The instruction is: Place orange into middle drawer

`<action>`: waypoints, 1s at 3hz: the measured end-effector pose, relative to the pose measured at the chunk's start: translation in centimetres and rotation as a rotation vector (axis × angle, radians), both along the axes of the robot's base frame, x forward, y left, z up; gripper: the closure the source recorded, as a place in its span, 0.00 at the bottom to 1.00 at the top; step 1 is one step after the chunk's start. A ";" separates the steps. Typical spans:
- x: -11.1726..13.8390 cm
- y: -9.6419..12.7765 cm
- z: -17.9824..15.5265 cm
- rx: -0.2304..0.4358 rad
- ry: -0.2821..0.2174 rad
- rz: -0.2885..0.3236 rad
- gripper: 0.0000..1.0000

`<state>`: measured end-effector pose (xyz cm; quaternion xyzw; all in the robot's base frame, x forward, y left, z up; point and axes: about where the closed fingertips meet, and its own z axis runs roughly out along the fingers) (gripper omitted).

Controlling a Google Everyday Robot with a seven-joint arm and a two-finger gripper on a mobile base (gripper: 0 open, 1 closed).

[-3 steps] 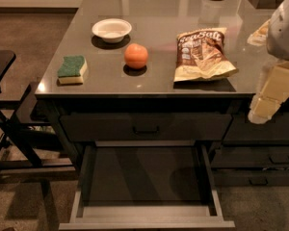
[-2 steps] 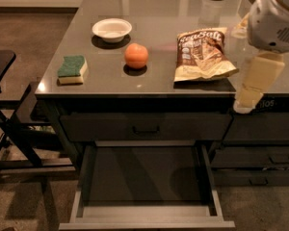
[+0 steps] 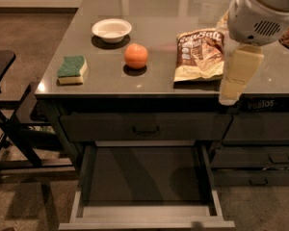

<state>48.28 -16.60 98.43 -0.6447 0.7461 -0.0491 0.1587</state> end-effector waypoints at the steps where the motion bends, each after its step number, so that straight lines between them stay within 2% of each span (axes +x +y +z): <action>1: 1.6 1.9 -1.0 0.056 -0.009 0.009 0.00; 2: 4.9 4.8 -2.5 0.128 -0.019 0.028 0.00; 3: 7.3 6.9 -3.1 0.169 -0.009 0.044 0.00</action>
Offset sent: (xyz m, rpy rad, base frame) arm 0.0906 0.0819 -0.0432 0.2176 -0.0229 0.0490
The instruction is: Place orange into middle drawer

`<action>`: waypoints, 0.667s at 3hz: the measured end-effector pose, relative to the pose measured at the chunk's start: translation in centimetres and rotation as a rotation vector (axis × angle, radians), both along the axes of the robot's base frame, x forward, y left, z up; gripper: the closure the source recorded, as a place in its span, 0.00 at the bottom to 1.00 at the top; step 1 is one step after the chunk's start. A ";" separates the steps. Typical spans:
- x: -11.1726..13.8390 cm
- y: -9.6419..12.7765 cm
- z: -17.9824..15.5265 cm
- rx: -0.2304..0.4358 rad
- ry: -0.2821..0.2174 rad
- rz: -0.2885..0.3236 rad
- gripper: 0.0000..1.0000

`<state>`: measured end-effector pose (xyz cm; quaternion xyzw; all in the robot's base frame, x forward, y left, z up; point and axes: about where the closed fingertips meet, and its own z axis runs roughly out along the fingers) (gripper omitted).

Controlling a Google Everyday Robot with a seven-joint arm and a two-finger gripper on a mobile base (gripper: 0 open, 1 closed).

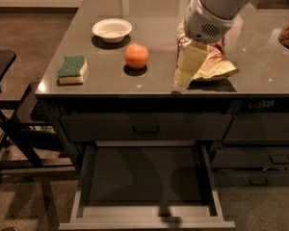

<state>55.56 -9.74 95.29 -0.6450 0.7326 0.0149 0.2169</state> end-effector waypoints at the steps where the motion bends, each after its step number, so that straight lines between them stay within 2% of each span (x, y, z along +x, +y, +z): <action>1: 0.1 0.0 0.0 0.001 0.000 0.001 0.00; 2: 0.9 0.2 -0.8 0.074 -0.013 -0.024 0.00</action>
Offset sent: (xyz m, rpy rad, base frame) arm 0.0230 0.0010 -0.0212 0.2022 -0.0301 -0.0681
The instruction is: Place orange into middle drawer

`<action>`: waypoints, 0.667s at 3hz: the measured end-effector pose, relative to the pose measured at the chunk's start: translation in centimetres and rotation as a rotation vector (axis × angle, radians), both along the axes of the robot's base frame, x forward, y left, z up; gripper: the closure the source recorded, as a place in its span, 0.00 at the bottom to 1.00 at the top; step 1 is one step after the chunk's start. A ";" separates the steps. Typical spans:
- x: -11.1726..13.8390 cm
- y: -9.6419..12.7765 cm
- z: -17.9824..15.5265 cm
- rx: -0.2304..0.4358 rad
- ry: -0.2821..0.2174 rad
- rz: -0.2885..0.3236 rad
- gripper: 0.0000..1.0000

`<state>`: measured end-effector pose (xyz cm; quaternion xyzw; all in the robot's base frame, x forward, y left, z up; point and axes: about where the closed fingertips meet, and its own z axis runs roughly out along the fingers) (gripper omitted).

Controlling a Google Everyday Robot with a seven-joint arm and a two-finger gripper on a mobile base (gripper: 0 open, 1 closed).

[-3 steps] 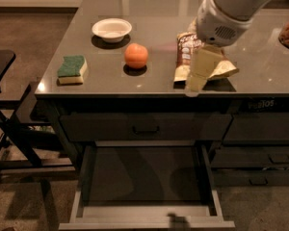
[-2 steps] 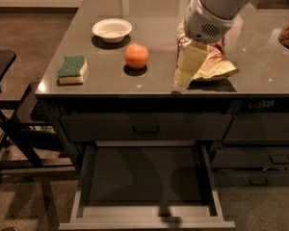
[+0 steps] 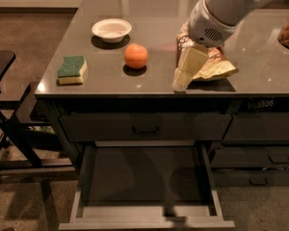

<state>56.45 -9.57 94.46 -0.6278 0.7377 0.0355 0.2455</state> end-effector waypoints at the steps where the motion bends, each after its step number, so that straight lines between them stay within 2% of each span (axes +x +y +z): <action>1: 2.7 0.8 -0.7 0.067 -0.020 -0.012 0.00; 2: 5.3 1.8 -1.4 0.116 -0.023 -0.006 0.00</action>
Offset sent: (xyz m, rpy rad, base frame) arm 0.0846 0.0280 -0.0190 0.1744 -0.0322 -0.0023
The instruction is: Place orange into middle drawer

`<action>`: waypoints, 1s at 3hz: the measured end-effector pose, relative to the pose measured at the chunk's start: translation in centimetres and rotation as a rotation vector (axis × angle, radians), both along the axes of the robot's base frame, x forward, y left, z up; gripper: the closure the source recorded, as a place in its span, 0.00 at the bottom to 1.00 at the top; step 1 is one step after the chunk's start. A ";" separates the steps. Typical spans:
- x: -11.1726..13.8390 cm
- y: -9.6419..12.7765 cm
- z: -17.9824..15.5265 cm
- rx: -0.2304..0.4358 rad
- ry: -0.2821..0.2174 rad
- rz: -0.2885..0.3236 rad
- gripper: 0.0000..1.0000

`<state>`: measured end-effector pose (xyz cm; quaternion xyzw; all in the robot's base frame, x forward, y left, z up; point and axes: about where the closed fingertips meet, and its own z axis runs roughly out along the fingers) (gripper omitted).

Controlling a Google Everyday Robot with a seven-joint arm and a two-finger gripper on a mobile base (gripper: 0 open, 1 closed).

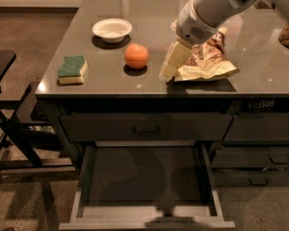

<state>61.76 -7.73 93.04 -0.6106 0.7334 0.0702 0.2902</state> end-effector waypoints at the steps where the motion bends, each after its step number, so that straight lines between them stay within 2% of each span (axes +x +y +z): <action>1: 0.1 0.0 -0.1 0.001 0.001 -0.001 0.00; 2: 0.4 0.3 -0.6 0.020 0.002 -0.006 0.00; 3: 2.7 1.7 -1.5 0.058 -0.034 -0.010 0.00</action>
Offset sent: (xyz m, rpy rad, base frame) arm 0.0091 0.0046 -0.0113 0.0474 -0.0017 -0.0209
